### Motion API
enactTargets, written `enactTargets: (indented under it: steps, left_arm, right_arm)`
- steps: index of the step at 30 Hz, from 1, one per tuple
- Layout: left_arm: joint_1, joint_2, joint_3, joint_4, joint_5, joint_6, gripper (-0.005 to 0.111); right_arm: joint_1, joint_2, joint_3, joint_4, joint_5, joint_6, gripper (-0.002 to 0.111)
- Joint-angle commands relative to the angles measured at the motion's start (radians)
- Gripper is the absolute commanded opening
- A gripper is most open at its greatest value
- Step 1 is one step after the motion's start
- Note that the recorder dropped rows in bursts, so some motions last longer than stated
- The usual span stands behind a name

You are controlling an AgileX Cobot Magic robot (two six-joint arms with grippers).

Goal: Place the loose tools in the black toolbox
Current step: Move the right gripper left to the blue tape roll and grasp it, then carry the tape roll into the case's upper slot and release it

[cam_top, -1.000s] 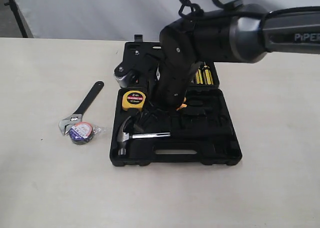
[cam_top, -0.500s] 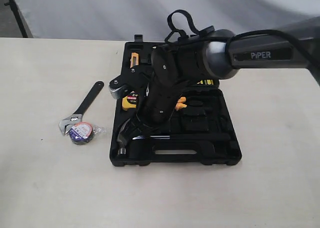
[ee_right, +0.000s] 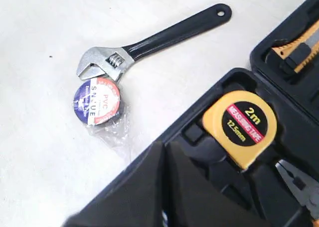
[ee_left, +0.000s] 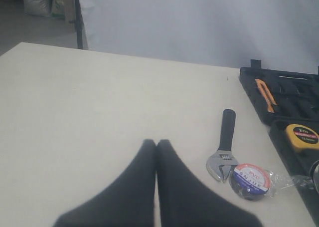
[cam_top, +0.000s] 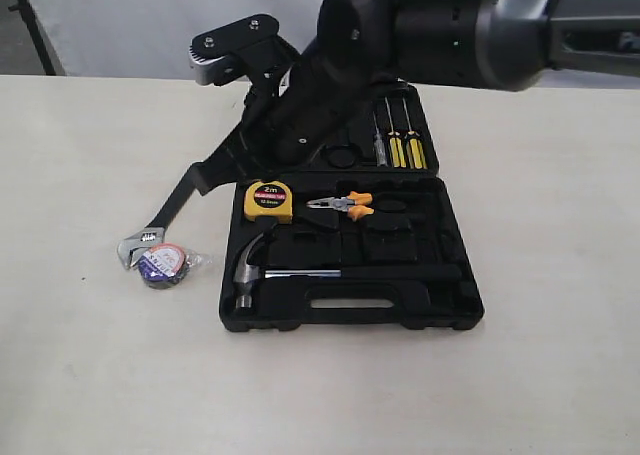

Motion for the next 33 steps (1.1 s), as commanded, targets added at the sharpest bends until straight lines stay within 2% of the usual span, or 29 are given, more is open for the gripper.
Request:
enactTargets:
  steps: [1, 3, 5, 9, 11, 12, 19, 29, 30, 33]
  left_arm:
    - [0.003, -0.008, 0.009, -0.014, -0.017, -0.010, 0.001]
    - [0.003, -0.008, 0.009, -0.014, -0.017, -0.010, 0.001]
    - [0.003, -0.008, 0.009, -0.014, -0.017, -0.010, 0.001]
    - [0.003, -0.008, 0.009, -0.014, -0.017, -0.010, 0.001]
    - [0.003, -0.008, 0.009, -0.014, -0.017, -0.010, 0.001]
    - [0.003, -0.008, 0.009, -0.014, -0.017, -0.010, 0.001]
    - [0.003, -0.008, 0.009, -0.014, -0.017, -0.010, 0.001]
    - [0.003, -0.008, 0.009, -0.014, -0.017, -0.010, 0.001]
    - [0.003, -0.008, 0.009, -0.014, -0.017, -0.010, 0.001]
    - [0.003, -0.008, 0.009, -0.014, -0.017, -0.010, 0.001]
  right_arm:
    - [0.031, 0.129, -0.153, 0.029, 0.065, -0.011, 0.001]
    - [0.054, 0.198, -0.230, 0.029, 0.094, -0.004, 0.006]
    - [0.080, 0.273, -0.312, 0.025, 0.114, 0.000, 0.017]
    - [0.123, 0.393, -0.451, 0.007, 0.151, 0.004, 0.056]
    - [0.140, 0.440, -0.507, -0.029, 0.175, 0.010, 0.069]
    - [0.147, 0.455, -0.524, -0.045, 0.188, 0.015, 0.072]
    - [0.171, 0.529, -0.575, -0.133, 0.206, 0.033, 0.074]
    - [0.171, 0.539, -0.573, -0.137, 0.242, 0.039, 0.073]
    - [0.171, 0.539, -0.573, -0.137, 0.247, 0.035, 0.072]
    - [0.171, 0.539, -0.573, -0.159, 0.265, 0.035, 0.057]
